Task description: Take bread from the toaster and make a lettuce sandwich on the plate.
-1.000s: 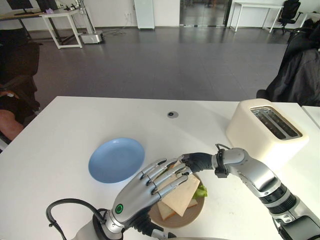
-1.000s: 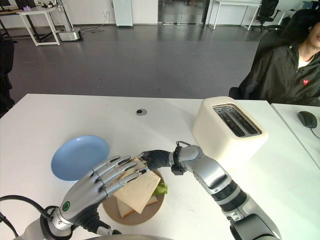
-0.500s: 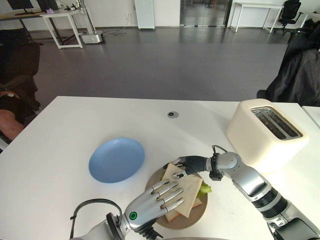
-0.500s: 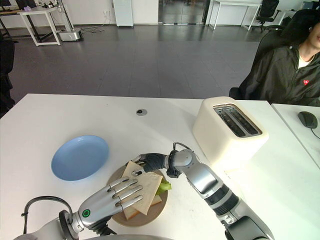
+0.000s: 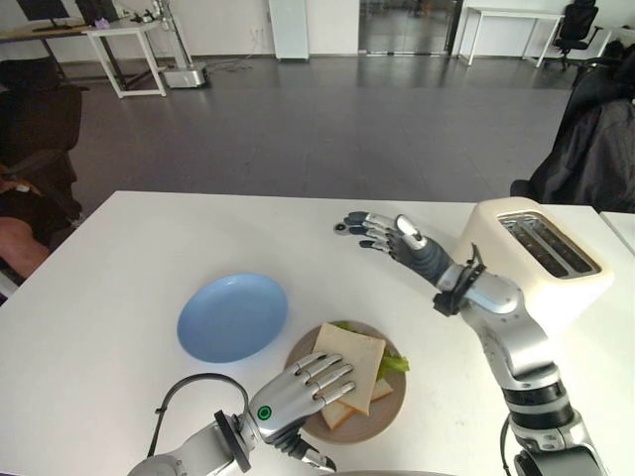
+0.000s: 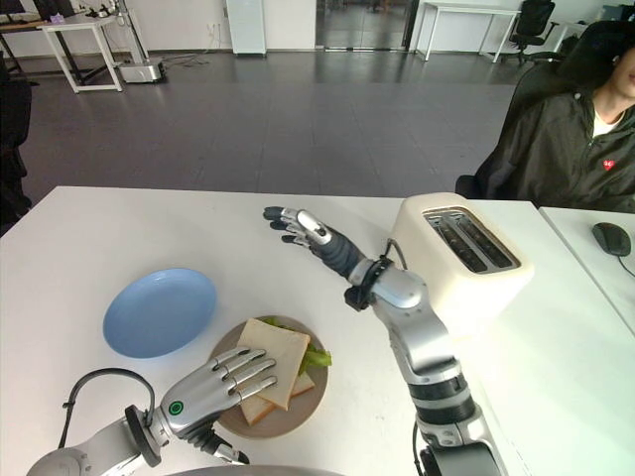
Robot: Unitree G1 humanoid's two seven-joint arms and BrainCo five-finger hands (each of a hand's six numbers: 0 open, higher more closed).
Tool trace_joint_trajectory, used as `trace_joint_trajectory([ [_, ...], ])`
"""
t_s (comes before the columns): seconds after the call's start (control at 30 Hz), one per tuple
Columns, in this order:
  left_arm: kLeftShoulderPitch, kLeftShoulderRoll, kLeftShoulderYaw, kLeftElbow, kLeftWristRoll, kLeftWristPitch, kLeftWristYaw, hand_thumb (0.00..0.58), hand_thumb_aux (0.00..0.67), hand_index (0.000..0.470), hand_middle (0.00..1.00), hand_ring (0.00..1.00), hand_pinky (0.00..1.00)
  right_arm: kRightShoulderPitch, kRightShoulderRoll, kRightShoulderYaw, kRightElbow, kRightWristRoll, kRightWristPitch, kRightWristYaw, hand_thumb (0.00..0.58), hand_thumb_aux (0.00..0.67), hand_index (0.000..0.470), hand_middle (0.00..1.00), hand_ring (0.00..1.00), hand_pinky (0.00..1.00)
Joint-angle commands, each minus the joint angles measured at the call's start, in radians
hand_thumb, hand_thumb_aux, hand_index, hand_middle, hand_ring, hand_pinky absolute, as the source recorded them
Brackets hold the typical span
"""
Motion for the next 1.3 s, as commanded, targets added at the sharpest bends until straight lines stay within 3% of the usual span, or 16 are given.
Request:
trace_joint_trajectory([
  [0.03,-0.023,-0.003,-0.030,0.029,-0.154,-0.016,-0.067,0.000,0.000,0.000,0.00,0.00,0.00,0.132,-0.200,-0.079,-0.099,-0.066,-0.133,0.113,0.000,0.000,0.000,0.00,0.00,0.00],
  [0.07,-0.035,-0.015,-0.029,-0.003,-0.242,-0.029,-0.066,0.000,0.000,0.000,0.00,0.00,0.00,0.171,-0.250,-0.102,-0.102,-0.106,-0.180,0.123,0.000,0.000,0.000,0.00,0.00,0.00],
  [0.1,-0.041,-0.021,-0.022,-0.035,-0.327,-0.044,-0.065,0.000,0.000,0.000,0.15,0.15,0.15,0.206,-0.289,-0.117,-0.100,-0.142,-0.223,0.131,0.000,0.000,0.000,0.28,0.28,0.28],
  [0.13,-0.042,-0.019,-0.001,-0.072,-0.426,-0.064,-0.062,0.104,0.063,0.044,1.00,1.00,1.00,0.250,-0.333,-0.128,-0.100,-0.180,-0.272,0.145,0.100,0.060,0.042,0.98,0.98,0.98],
  [0.17,-0.038,-0.011,0.024,-0.104,-0.516,-0.082,-0.064,0.452,0.355,0.249,1.00,1.00,1.00,0.292,-0.365,-0.137,-0.102,-0.205,-0.310,0.158,0.509,0.436,0.306,0.98,0.98,0.98],
  [0.2,-0.027,0.009,0.074,-0.137,-0.615,-0.103,-0.065,0.580,0.670,0.470,1.00,1.00,1.00,0.336,-0.390,-0.142,-0.113,-0.221,-0.351,0.172,0.580,0.670,0.470,0.98,0.98,0.98],
  [0.3,0.023,0.082,0.253,-0.151,-0.812,-0.141,-0.093,0.580,0.670,0.470,1.00,1.00,1.00,0.448,-0.444,-0.106,-0.146,-0.222,-0.466,0.237,0.580,0.670,0.470,0.97,0.97,0.97],
  [0.43,0.113,0.228,0.353,0.069,-0.803,-0.214,-0.209,0.580,0.670,0.470,1.00,1.00,1.00,0.561,-0.490,0.027,-0.133,-0.317,-0.537,0.301,0.580,0.670,0.470,0.97,0.97,0.97],
  [0.53,0.147,0.276,0.278,0.115,-0.735,-0.228,-0.331,0.580,0.670,0.470,1.00,1.00,1.00,0.564,-0.478,0.129,-0.084,-0.404,-0.547,0.320,0.580,0.670,0.470,0.97,0.97,0.97],
  [0.67,0.070,0.188,0.092,0.137,-0.567,-0.171,-0.445,0.580,0.670,0.470,1.00,1.00,1.00,0.505,-0.405,0.251,0.037,-0.528,-0.513,0.303,0.580,0.670,0.470,0.97,0.97,0.97],
  [0.8,-0.069,0.056,0.006,0.186,-0.421,-0.106,-0.386,0.580,0.670,0.470,1.00,1.00,1.00,0.438,-0.307,0.314,0.184,-0.627,-0.459,0.221,0.580,0.670,0.470,0.97,0.97,0.97],
  [0.93,-0.244,-0.083,-0.026,0.215,-0.324,0.052,-0.340,0.580,0.670,0.470,1.00,1.00,1.00,0.365,-0.197,0.293,0.323,-0.604,-0.371,0.117,0.580,0.670,0.470,0.96,0.96,0.96],
  [1.03,-0.465,-0.152,-0.068,0.366,-0.241,0.144,-0.307,0.580,0.670,0.470,1.00,1.00,1.00,0.250,-0.127,0.250,0.486,-0.588,-0.338,0.016,0.580,0.670,0.470,0.95,0.95,0.95],
  [1.17,-0.767,-0.227,-0.158,0.697,-0.149,0.200,-0.206,0.580,0.670,0.470,1.00,1.00,1.00,0.086,-0.042,0.226,0.721,-0.608,-0.374,-0.161,0.580,0.670,0.470,0.95,0.95,0.95],
  [1.2,-0.807,-0.240,-0.176,0.754,-0.144,0.202,-0.179,0.580,0.670,0.470,1.00,1.00,1.00,0.059,-0.024,0.227,0.750,-0.606,-0.396,-0.191,0.573,0.599,0.420,0.94,0.94,0.94],
  [1.3,-0.809,-0.251,-0.202,0.758,-0.170,0.204,-0.133,0.580,0.670,0.470,1.00,1.00,1.00,0.015,0.005,0.229,0.780,-0.585,-0.499,-0.251,0.579,0.641,0.450,0.97,0.97,0.97],
])
